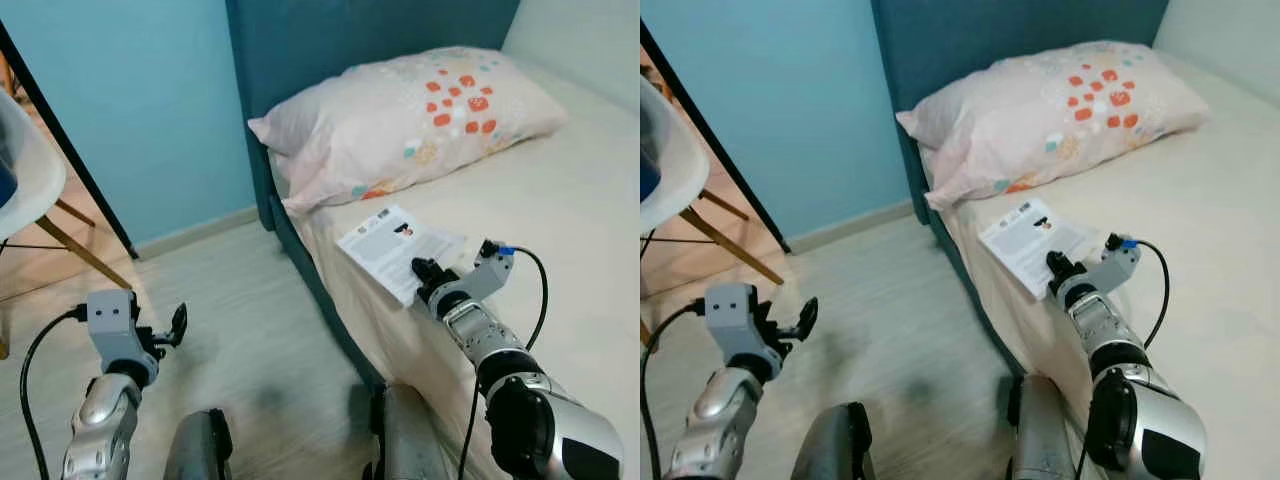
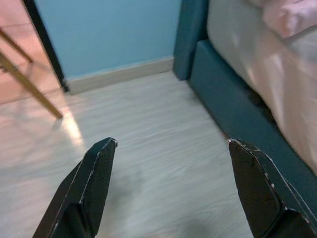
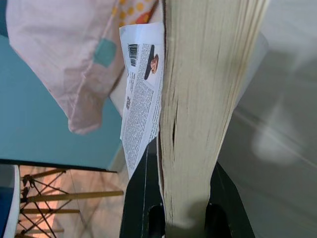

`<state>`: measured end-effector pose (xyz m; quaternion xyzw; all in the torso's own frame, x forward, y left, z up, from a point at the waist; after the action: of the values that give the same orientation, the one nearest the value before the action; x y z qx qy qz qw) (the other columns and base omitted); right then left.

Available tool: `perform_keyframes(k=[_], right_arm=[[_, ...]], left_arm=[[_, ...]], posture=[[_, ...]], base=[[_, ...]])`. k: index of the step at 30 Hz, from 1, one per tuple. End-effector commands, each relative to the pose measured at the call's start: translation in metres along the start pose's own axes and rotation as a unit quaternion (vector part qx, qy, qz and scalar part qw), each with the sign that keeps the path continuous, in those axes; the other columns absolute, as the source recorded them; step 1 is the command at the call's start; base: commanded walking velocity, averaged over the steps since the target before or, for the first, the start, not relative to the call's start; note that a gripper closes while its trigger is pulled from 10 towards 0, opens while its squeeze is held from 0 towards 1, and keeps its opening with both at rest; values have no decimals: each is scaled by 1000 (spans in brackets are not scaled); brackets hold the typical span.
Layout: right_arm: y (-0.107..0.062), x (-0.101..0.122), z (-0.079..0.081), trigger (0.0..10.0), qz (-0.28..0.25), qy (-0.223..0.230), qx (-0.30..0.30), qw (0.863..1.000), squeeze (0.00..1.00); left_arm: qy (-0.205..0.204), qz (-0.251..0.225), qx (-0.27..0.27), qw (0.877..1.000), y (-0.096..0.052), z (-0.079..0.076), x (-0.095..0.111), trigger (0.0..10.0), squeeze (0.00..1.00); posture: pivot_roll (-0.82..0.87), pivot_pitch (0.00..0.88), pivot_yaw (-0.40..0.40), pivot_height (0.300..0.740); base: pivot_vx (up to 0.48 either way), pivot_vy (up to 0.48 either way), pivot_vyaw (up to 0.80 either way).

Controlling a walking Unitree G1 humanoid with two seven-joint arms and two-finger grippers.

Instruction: Clean up the room

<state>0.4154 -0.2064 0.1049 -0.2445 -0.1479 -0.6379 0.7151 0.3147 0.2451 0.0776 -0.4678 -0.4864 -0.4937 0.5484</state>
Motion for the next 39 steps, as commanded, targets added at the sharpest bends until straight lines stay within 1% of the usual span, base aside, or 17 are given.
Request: perform_keyframes(k=[1, 2, 12, 14, 16, 17, 23, 26, 28, 29, 30, 31, 32, 33, 34, 38, 39], right_arm=[[1, 11, 2, 10000, -26, 3, -7, 1000, 0], [2, 20, 5, 10000, -42, 5, -7, 999, 0], [2, 27, 6, 10000, -52, 10, -10, 999, 0], [2, 25, 3, 10000, -50, 1, -21, 999, 961], [2, 25, 3, 10000, -50, 1, -21, 999, 961], [1, 25, 2, 10000, -50, -2, -26, 998, 1000], [0, 25, -4, 10000, -54, -8, -46, 997, 1000], [-6, 25, -22, 10000, -55, -11, -85, 995, 1000], [-6, 25, -22, 10000, -55, -11, -85, 995, 1000], [-7, 24, -26, 10000, -54, -10, -91, 994, 1000], [-10, 21, -33, 10000, -49, -9, -103, 993, 1000], [-15, 15, -45, 10000, -37, -13, -117, 992, 1000], [-15, 15, -45, 10000, -37, -13, -117, 992, 1000], [-19, 11, -52, 10000, -28, -16, -127, 991, 1000], [-21, 8, -58, 10000, -22, -16, -132, 991, 1000], [-22, 6, -60, 10000, -19, -15, -134, 991, 1000], [-29, 2, -72, 10000, 0, -29, -148, 989, 1000]], left_arm=[[8, 12, -1, 1000, -7, 1, -4, 10000, 0], [8, 14, -2, 1000, -9, 1, -3, 10000, 0], [2, 16, -1, 1000, -7, -2, 0, 10000, 0], [1, 15, -1, 1000, -7, -2, 2, 10000, 0], [1, 15, -1, 1000, -7, -2, 2, 10000, 0], [1, 17, 0, 1000, -8, -1, 2, 10000, 0], [0, 19, 3, 1000, -6, -1, 4, 10000, 0], [-3, 3, 8, 1000, 9, -3, 15, 10000, 0], [-3, 3, 8, 1000, 9, -3, 15, 10000, 0], [-3, 1, 9, 1000, 13, -3, 17, 10000, 0], [-6, -2, 11, 1000, 18, -3, 20, 10000, 0], [-9, -6, 12, 1000, 23, -4, 22, 10000, 0], [-9, -6, 12, 1000, 23, -4, 22, 10000, 0], [-10, -9, 13, 1000, 25, -4, 24, 10000, 0], [-12, -9, 14, 1000, 29, -5, 25, 10000, 0], [-13, -9, 14, 1000, 32, -6, 25, 10000, 0], [-17, -15, 15, 1000, 36, -6, 30, 10000, 0]], posture=[[42, 310, -34, 531], [34, 313, -35, 531], [34, 311, -38, 531], [32, 302, -38, 531], [32, 302, -38, 531], [31, 299, -37, 531], [28, 266, -43, 531], [17, 213, -54, 531], [17, 213, -54, 531], [15, 209, -52, 531], [4, 176, -51, 531], [-5, 153, -48, 531], [-5, 153, -48, 531], [-5, 153, -48, 531], [-10, 127, -46, 531], [-10, 127, -46, 531], [-21, 92, -45, 531]], base=[[0, 0, 0], [0, 0, 0], [0, 0, 0], [0, 0, 0], [0, 0, 0], [0, 0, 0], [0, 0, 0], [0, 0, 0], [0, 0, 0], [0, 0, 0], [0, 0, 0], [0, 0, 0], [0, 0, 0], [0, 0, 0], [0, 0, 0], [0, 0, 0], [0, 0, 0]])
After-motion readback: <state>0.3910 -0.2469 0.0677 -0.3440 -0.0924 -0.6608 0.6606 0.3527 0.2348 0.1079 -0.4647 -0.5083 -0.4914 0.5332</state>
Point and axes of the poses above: a point about 5 cm out from each wrist's last joint towards the gripper, its own y axis pointing out of the wrist towards the gripper, its own x axis along the axis of the wrist's last joint, z = x × y, the point moved 4 cm from there along y, pointing out of the wrist towards the gripper, and after that the axes turned 9 degrees about y, right-handed, at the moved point
